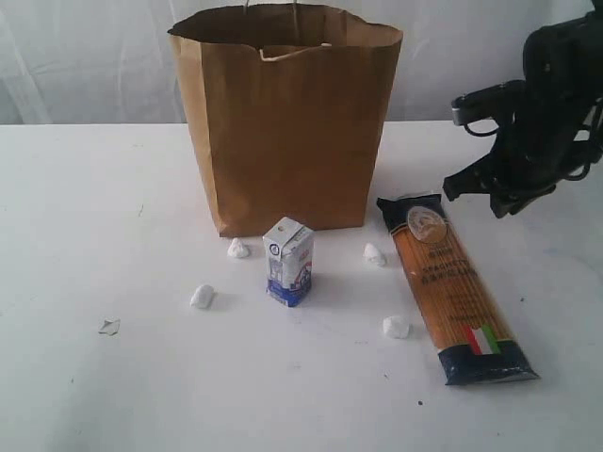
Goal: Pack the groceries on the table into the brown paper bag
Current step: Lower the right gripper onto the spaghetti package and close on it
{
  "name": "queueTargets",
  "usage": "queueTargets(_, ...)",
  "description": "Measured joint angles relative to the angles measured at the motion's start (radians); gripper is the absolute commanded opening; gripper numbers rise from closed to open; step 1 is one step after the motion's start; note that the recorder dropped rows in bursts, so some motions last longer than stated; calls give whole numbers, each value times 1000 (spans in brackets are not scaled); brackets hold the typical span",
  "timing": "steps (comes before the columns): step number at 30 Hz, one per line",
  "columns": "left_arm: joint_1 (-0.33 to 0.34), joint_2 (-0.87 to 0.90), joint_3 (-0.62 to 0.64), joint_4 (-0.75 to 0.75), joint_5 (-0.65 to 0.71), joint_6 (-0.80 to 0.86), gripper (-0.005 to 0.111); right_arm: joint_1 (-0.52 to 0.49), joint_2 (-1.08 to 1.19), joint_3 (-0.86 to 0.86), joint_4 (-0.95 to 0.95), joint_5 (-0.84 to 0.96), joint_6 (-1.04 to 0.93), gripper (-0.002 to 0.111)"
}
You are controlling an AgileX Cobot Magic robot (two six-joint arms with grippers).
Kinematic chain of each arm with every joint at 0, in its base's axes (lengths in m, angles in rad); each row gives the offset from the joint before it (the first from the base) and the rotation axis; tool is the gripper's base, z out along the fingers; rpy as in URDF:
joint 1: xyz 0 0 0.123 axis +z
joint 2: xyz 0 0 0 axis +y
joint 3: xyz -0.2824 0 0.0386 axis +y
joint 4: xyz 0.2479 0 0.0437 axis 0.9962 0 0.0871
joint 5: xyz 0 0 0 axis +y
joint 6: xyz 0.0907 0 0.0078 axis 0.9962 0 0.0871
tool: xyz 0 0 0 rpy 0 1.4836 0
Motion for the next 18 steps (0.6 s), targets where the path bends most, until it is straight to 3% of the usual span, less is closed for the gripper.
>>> queueTargets(4, 0, -7, -3, -3, 0, -2, 0, 0, 8, 0, 41, -12, -102, 28)
queueTargets(8, 0, -45, -45, -6, 11, -2, 0, 0, 29, 0, 153, -3, -200, 68)
queueTargets(11, 0, -105, -98, -2, 79, -2, 0, 0, 54, 0, 196, 20, -226, 88)
queueTargets(15, 0, -175, -121, 0, 188, 53, 0, 0, 83, 0, 207, 52, -234, 91)
queueTargets(18, 0, -184, -105, 0, 193, 81, 0, 0, 104, 0, 246, 58, -234, 91)
